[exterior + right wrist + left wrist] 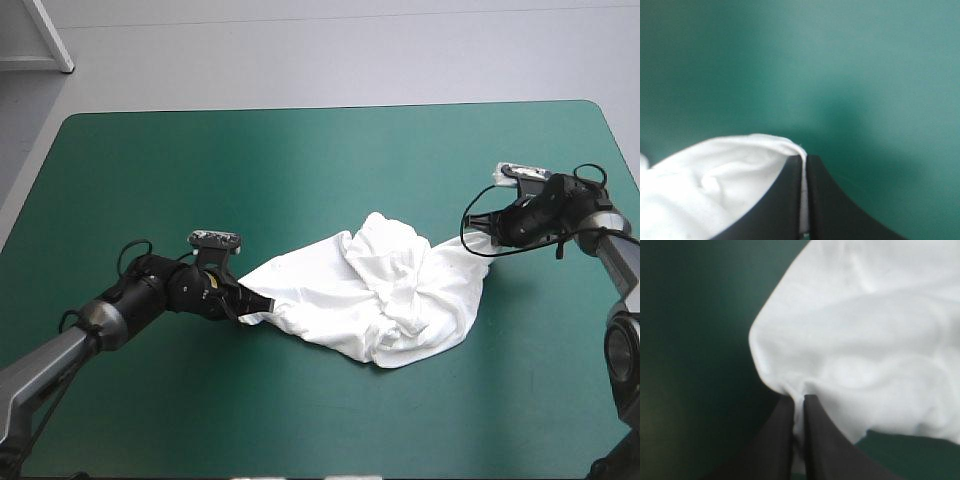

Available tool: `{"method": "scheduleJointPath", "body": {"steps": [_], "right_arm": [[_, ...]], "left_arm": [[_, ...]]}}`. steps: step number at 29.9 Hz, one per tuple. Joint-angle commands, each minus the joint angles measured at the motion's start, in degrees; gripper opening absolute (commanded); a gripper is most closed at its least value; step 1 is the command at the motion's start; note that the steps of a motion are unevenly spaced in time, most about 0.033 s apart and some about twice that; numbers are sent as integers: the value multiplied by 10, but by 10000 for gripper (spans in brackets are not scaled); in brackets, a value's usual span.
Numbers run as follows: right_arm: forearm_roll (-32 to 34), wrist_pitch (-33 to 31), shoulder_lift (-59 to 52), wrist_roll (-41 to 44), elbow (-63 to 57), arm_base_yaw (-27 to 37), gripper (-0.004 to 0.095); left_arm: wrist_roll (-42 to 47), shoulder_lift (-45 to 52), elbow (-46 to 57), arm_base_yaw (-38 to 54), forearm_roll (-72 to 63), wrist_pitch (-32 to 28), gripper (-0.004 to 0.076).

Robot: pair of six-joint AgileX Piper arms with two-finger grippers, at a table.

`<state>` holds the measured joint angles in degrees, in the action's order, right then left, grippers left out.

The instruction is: Fold the cloth

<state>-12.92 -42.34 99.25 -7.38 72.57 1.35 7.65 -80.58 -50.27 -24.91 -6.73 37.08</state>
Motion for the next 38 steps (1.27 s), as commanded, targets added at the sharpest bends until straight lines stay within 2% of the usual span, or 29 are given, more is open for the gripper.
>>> {"method": "scheduleJointPath", "body": {"steps": [1, 7, 11, 17, 21, 24, 29, 34, 38], "right_arm": [[11, -15, -98, -5, 52, 3, -18], [49, -81, -218, 9, 129, 3, -18], [135, -121, -297, 56, 190, 3, -18], [264, -143, -381, 115, 263, 3, -18], [333, -181, -399, 138, 294, 3, -18], [320, -183, -405, 140, 297, 1, -18], [248, -191, -405, 116, 297, 1, -18], [113, -209, -400, 65, 292, 1, -18], [17, -213, -391, 25, 252, 1, -18]], "left_arm": [[3, 93, -65, -1, 14, 18, -10], [37, 203, -228, -1, 110, 137, -10], [47, 240, -354, -1, 197, 222, -10], [38, 254, -514, -1, 341, 348, -10], [20, 261, -569, -1, 408, 367, -10], [12, 266, -582, -1, 404, 367, -10], [-8, 263, -575, -1, 355, 366, -10], [-33, 240, -511, -1, 298, 356, -10], [-24, 222, -404, -1, 281, 285, -10]]}}
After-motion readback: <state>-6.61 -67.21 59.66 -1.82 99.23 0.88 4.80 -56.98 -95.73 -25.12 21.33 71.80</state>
